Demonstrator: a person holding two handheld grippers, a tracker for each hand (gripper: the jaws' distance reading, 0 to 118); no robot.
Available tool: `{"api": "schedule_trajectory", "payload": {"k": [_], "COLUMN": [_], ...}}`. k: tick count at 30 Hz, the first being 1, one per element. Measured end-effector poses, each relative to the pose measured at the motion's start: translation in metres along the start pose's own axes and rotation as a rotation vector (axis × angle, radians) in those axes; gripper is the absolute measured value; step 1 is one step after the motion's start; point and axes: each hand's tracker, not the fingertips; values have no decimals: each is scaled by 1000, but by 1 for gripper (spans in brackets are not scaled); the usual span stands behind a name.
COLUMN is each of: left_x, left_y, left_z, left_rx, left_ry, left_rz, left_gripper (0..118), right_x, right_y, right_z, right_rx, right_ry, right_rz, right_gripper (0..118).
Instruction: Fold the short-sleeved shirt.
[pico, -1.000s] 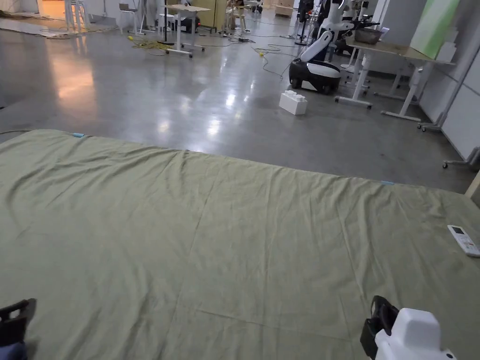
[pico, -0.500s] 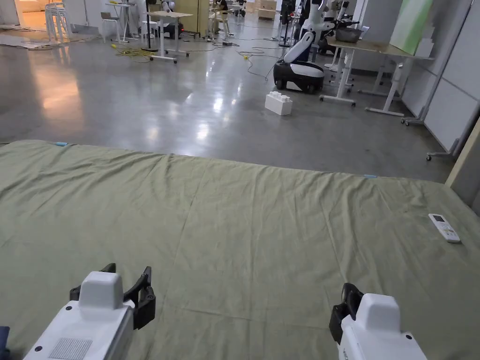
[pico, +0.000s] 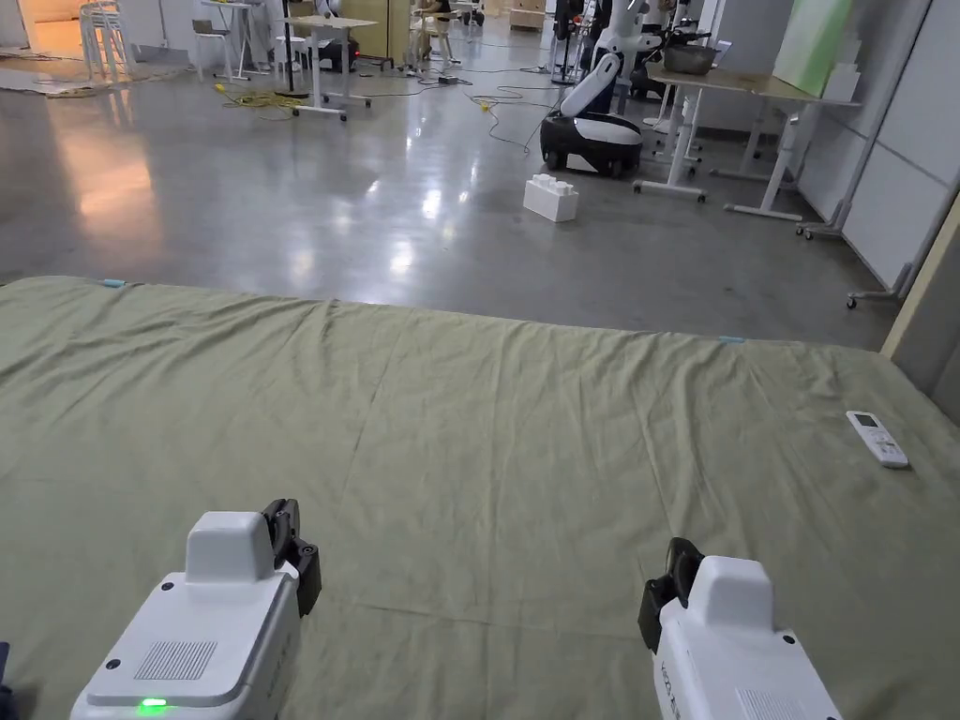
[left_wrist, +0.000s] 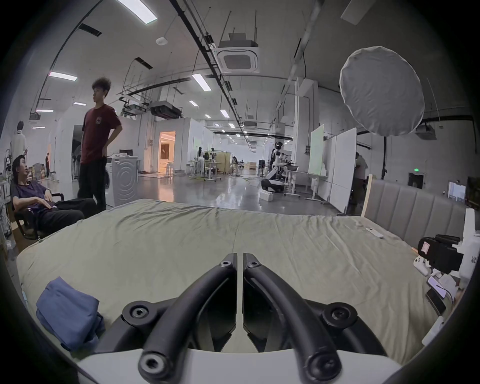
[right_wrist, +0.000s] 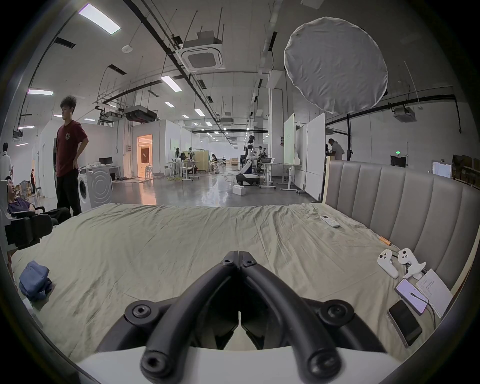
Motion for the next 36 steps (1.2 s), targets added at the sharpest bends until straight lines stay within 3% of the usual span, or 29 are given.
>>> {"api": "schedule_trajectory", "payload": {"k": [29, 30, 32, 34, 36], "left_x": [1, 2, 2, 4, 3], "left_y": [11, 11, 11, 11, 11], "left_z": [8, 8, 9, 9, 9], "left_rx": [26, 30, 36, 44, 46], "left_ry": [23, 23, 23, 34, 49], "left_rz": [-62, -64, -77, -91, -86], "left_gripper": [5, 8, 34, 70, 82], "right_x": [7, 7, 9, 10, 11], "right_y": [7, 7, 6, 5, 4], "right_z": [8, 8, 7, 5, 4], "right_rx": [24, 25, 23, 21, 20], "right_ry": [2, 1, 0, -2, -7], "right_rz": [-6, -6, -7, -4, -15], "right_gripper": [1, 4, 46, 89, 93]}}
